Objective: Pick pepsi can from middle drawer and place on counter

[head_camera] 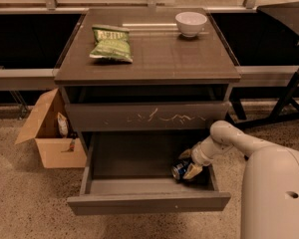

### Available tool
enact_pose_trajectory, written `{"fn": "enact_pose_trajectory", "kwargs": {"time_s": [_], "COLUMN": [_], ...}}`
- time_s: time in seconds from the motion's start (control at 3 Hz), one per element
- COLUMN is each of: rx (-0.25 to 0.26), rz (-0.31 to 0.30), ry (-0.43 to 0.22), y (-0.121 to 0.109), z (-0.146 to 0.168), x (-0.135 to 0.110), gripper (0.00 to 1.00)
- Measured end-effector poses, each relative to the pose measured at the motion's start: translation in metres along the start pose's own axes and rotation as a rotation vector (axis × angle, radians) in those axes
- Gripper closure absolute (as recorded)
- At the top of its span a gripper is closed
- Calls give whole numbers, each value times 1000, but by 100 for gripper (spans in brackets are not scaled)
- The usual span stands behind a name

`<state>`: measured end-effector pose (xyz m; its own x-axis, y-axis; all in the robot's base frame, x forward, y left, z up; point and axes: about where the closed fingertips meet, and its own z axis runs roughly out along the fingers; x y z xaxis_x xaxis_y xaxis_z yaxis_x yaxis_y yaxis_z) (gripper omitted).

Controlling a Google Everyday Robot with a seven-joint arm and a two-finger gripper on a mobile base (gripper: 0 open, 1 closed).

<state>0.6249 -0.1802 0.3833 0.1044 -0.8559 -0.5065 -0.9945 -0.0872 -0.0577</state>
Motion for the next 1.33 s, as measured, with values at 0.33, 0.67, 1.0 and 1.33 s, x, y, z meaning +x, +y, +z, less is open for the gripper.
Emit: {"fn": "enact_pose_trajectory", "kwargs": {"time_s": [0.33, 0.67, 1.0, 1.33], "rx": [-2, 43, 149, 217], "rz": [-22, -73, -160, -231], "ry": [-11, -44, -126, -154], "y": [0, 4, 26, 43], "z": [1, -21, -97, -151], "x": [-3, -16, -35, -40], "gripper": [69, 94, 100, 100]}}
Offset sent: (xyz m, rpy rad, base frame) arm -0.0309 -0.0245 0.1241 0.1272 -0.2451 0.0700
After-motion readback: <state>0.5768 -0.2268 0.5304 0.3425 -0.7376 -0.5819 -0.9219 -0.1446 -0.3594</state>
